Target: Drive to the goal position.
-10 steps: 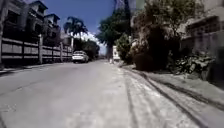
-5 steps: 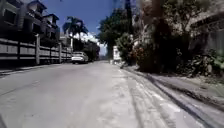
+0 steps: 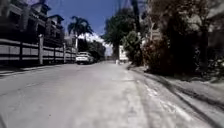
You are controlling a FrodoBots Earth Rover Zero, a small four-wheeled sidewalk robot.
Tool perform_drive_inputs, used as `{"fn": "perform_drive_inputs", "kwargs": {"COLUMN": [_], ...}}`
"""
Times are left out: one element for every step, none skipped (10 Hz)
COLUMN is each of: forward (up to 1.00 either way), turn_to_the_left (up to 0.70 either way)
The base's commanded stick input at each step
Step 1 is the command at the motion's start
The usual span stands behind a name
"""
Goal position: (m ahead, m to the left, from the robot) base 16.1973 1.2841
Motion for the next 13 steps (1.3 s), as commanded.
{"fn": "perform_drive_inputs", "kwargs": {"forward": [1.00,1.00,1.00,1.00,1.00,1.00,1.00,1.00,1.00,1.00,1.00,1.00,1.00], "turn_to_the_left": [0.00,0.00,0.00,0.00,0.00,0.00,0.00,0.00,0.00,0.00,0.00,0.00,0.00]}}
